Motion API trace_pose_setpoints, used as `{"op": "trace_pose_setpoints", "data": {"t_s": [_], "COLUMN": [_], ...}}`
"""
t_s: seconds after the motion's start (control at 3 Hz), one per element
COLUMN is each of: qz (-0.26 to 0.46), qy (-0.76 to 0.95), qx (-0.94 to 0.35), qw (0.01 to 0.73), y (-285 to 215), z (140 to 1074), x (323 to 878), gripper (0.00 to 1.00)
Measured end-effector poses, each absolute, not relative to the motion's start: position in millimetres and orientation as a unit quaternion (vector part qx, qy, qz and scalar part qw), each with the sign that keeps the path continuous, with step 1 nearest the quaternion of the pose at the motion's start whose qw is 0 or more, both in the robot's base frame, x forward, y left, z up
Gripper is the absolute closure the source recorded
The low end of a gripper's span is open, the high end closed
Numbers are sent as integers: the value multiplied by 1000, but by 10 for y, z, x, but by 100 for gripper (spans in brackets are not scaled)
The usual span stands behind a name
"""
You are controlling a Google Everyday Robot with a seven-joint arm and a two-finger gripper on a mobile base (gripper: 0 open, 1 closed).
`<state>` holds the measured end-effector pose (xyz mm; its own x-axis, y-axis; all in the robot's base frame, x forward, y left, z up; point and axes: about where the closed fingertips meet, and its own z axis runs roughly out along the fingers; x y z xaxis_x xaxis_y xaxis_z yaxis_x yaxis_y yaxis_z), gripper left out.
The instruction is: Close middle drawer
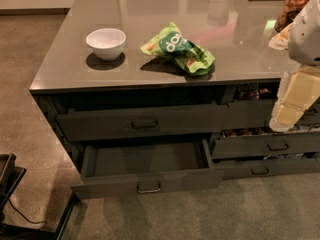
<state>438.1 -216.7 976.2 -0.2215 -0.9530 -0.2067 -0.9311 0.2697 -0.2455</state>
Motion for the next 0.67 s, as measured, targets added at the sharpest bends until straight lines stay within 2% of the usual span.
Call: {"op": "trace_pose_setpoints", "data": {"t_s": [0.33,0.67], "qz": [-34,-34], "qy": [781,781], "qx": [-603,-603], "qw": [159,159], "y": [-2166,-2166], "z": [9762,9761], "x": [4381,4381], "gripper": [0,19]}}
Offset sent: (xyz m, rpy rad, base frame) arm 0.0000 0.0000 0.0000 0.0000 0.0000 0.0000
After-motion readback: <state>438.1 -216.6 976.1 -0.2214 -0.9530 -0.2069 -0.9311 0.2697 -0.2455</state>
